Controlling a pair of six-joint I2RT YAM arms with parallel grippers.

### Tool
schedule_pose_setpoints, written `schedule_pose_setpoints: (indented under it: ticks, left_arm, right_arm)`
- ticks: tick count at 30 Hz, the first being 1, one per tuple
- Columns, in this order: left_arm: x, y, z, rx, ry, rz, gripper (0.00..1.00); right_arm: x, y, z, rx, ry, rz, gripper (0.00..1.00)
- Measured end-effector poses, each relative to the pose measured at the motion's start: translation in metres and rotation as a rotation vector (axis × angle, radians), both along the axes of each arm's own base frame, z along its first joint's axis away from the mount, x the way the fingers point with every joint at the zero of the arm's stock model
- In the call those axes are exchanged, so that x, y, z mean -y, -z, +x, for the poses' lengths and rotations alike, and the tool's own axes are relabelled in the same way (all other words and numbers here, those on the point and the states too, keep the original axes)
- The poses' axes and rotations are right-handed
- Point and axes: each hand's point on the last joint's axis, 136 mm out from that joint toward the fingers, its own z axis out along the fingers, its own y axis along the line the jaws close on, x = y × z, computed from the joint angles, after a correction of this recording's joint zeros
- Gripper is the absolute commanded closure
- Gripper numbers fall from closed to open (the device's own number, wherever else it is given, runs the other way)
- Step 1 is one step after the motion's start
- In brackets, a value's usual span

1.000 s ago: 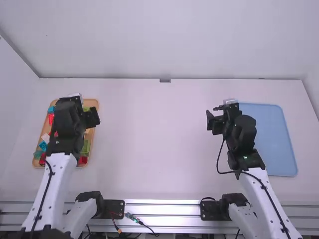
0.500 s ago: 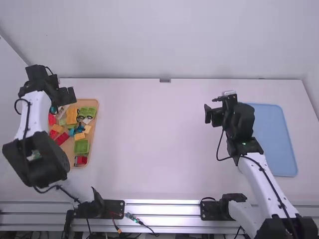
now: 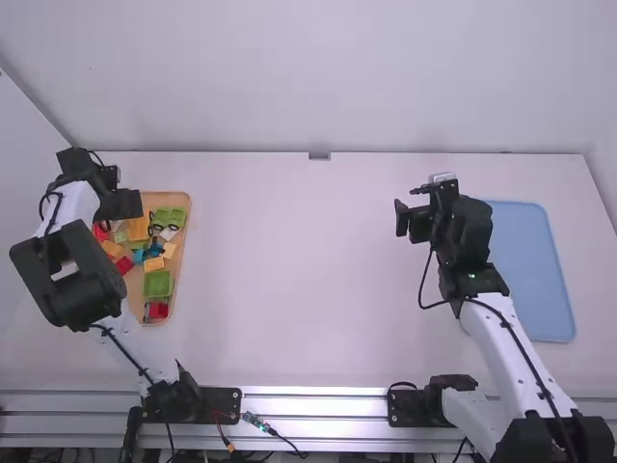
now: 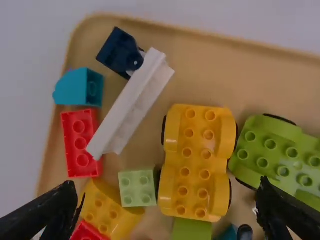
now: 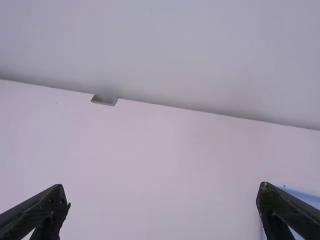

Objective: Assemble lego blocks to make yellow taxi

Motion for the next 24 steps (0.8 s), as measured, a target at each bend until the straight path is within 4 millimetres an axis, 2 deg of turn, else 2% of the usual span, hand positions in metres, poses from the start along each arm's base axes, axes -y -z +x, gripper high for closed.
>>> schedule_pose_setpoints:
  ticks: [2,3,11,16,24]
  left_arm:
    - [0.001,0.009,0.0,0.006,0.013,0.006,0.17]
    - [0.002,0.015,-0.001,0.01,0.02,0.01,0.13]
    - [0.01,0.036,0.003,0.066,0.058,-0.004,0.1]
    - [0.017,0.047,-0.003,0.053,0.065,-0.029,0.15]
    - [0.019,0.048,-0.005,0.045,0.064,-0.035,0.21]
  right_arm:
    - [0.0,0.0,0.0,0.0,0.0,-0.001,0.01]
    - [0.0,0.0,0.0,0.0,0.001,0.002,0.01]
    - [0.0,0.0,0.0,0.0,0.001,0.002,0.01]
    - [0.0,0.0,0.0,0.0,0.0,0.0,0.01]
    - [0.0,0.0,0.0,0.0,0.001,0.002,0.01]
